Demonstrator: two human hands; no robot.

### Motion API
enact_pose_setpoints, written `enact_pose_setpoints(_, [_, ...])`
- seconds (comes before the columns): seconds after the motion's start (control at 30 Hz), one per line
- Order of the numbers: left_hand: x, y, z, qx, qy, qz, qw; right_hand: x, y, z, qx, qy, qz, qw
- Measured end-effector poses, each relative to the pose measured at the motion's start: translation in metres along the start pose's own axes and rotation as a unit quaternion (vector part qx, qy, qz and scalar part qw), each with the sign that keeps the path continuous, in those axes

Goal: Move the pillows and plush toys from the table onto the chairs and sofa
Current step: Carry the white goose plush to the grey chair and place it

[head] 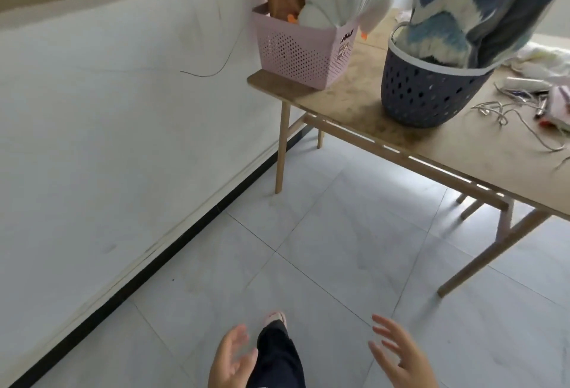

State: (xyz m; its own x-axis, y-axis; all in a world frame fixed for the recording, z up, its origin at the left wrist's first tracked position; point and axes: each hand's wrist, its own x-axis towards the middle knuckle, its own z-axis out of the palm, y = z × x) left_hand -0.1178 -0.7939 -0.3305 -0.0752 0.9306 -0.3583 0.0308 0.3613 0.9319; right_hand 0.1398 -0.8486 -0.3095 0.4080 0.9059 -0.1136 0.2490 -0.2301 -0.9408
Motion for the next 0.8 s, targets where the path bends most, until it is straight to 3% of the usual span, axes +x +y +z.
enact_pose_setpoints(0.2, [0.166,0.106,0.012,0.023,-0.050,0.048,0.997,0.148,-0.069,0.060,0.029,-0.023,-0.016,0.999])
enact_pose_setpoints(0.43, [0.294,0.145,0.040,0.060,-0.074,-0.016,0.995,0.256,-0.073,0.081,0.052,0.079,0.041,0.995])
enact_pose_setpoints(0.5, [0.335,0.162,0.056,0.064,-0.090,-0.012,0.994,0.305,-0.075,0.086,0.042,0.075,0.047,0.995])
enact_pose_setpoints(0.6, [0.404,0.197,0.084,0.077,-0.085,0.034,0.993,0.393,-0.095,0.087,0.039,0.076,0.013,0.996])
enact_pose_setpoints(0.8, [0.522,0.327,0.156,0.104,-0.119,0.138,0.978,0.557,-0.199,0.076,0.062,0.072,-0.079,0.992])
